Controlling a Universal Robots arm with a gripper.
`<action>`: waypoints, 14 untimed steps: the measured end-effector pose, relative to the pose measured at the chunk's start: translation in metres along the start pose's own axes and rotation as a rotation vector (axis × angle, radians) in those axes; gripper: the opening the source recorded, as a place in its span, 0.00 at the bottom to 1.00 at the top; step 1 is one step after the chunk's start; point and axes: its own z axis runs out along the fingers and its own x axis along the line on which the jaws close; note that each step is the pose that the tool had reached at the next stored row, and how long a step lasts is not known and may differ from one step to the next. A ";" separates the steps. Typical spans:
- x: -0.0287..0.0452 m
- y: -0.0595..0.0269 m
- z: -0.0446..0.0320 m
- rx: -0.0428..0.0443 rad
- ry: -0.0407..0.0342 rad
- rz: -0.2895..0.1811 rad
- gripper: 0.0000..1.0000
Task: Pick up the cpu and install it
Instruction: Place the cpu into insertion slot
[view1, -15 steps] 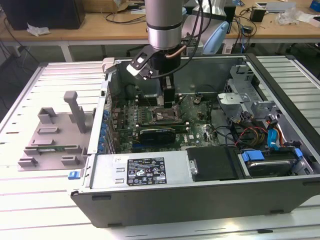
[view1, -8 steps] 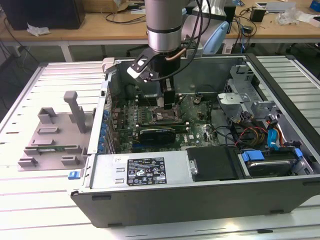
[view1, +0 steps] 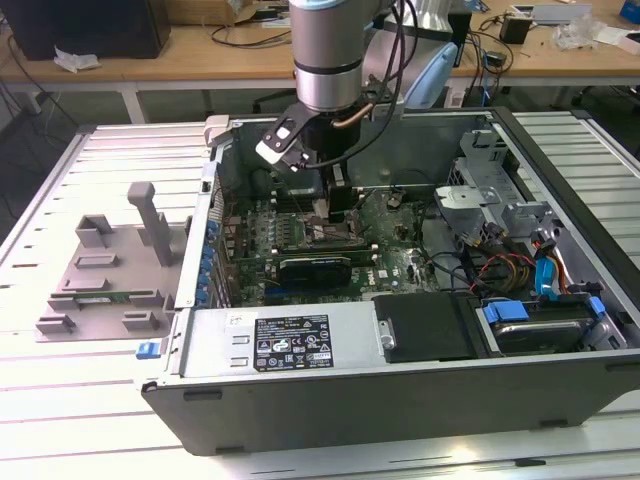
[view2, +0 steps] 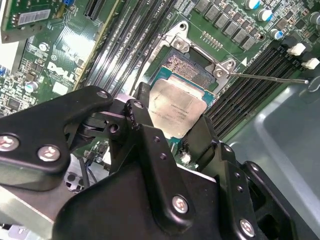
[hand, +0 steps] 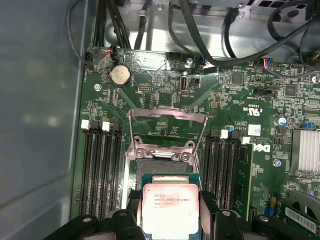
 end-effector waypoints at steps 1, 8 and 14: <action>0.0000 -0.0001 0.0014 0.0000 0.0000 0.004 0.54; 0.0001 -0.0006 0.0119 -0.0001 0.0011 0.052 0.54; 0.0001 -0.0007 0.0150 -0.0003 0.0013 0.054 0.54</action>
